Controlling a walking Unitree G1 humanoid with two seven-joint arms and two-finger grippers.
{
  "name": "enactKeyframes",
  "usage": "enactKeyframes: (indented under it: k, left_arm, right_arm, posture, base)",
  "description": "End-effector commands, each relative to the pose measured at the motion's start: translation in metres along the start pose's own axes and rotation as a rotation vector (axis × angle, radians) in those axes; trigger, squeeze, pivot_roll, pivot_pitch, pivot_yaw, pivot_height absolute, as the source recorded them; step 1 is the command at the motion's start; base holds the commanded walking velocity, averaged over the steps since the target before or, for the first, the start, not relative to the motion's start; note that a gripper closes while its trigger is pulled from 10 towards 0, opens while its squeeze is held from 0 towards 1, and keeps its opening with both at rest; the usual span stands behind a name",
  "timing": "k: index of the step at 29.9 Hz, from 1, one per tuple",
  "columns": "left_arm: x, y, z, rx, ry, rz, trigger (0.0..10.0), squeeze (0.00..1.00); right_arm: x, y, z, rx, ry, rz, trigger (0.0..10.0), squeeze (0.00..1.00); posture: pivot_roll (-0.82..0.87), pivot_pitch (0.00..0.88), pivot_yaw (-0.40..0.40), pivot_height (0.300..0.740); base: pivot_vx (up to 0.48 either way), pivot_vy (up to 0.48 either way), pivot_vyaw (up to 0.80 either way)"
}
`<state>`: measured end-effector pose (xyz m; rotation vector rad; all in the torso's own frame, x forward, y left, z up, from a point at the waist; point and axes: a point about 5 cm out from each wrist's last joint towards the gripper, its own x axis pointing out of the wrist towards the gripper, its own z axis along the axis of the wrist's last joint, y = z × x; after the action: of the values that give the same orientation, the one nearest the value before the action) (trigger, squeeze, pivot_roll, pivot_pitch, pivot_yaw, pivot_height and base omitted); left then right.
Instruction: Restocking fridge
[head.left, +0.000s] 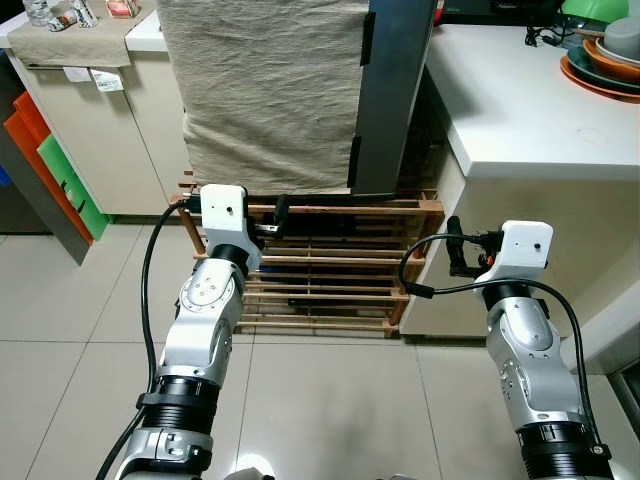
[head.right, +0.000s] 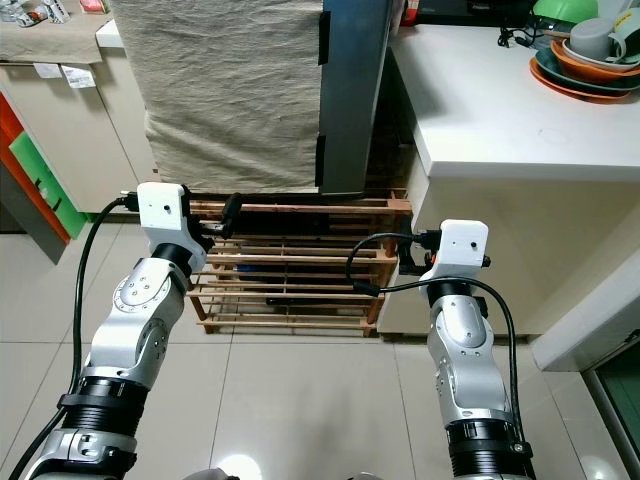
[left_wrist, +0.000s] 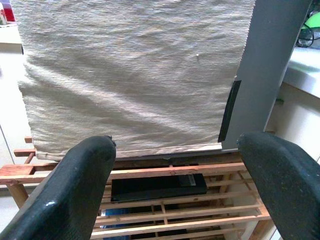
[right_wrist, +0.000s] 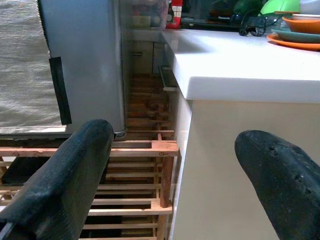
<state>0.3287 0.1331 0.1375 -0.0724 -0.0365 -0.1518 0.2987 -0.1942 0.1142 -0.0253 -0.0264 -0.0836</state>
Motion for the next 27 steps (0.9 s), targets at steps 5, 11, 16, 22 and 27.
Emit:
enactKeyframes:
  k: [5,11,16,22,27]
  left_arm:
    - [0.000,0.000,0.001,0.001,0.002,0.005,10.0,0.00]
    - [0.000,0.000,0.001,0.004,0.000,0.006,10.0,0.00]
    - [0.005,-0.001,0.012,0.124,-0.039,-0.084,10.0,0.00]
    - [0.005,-0.003,0.014,0.119,-0.042,-0.096,10.0,0.00]
    - [0.008,0.000,0.013,0.121,-0.026,-0.096,10.0,0.00]
  right_arm:
    - [0.000,-0.001,-0.001,0.005,0.005,-0.009,10.0,0.00]
    - [0.000,-0.002,-0.002,0.014,0.012,-0.013,10.0,0.00]
    - [0.016,0.037,-0.003,0.047,0.017,0.105,10.0,0.00]
    - [0.015,0.037,-0.003,0.040,0.019,0.107,10.0,0.00]
    - [0.014,0.036,-0.007,0.047,0.018,0.088,10.0,0.00]
  posture:
    - [0.00,0.000,0.000,0.740]
    - [0.00,0.000,0.000,0.740]
    - [-0.07,0.000,-0.022,0.740]
    - [-0.07,0.000,-0.018,0.740]
    - [-0.09,0.000,0.018,0.740]
  base:
    - [0.000,0.000,0.00]
    - [0.000,0.000,0.00]
    - [0.000,0.000,0.00]
    - [0.000,0.320,0.00]
    - [0.000,0.480,-0.80]
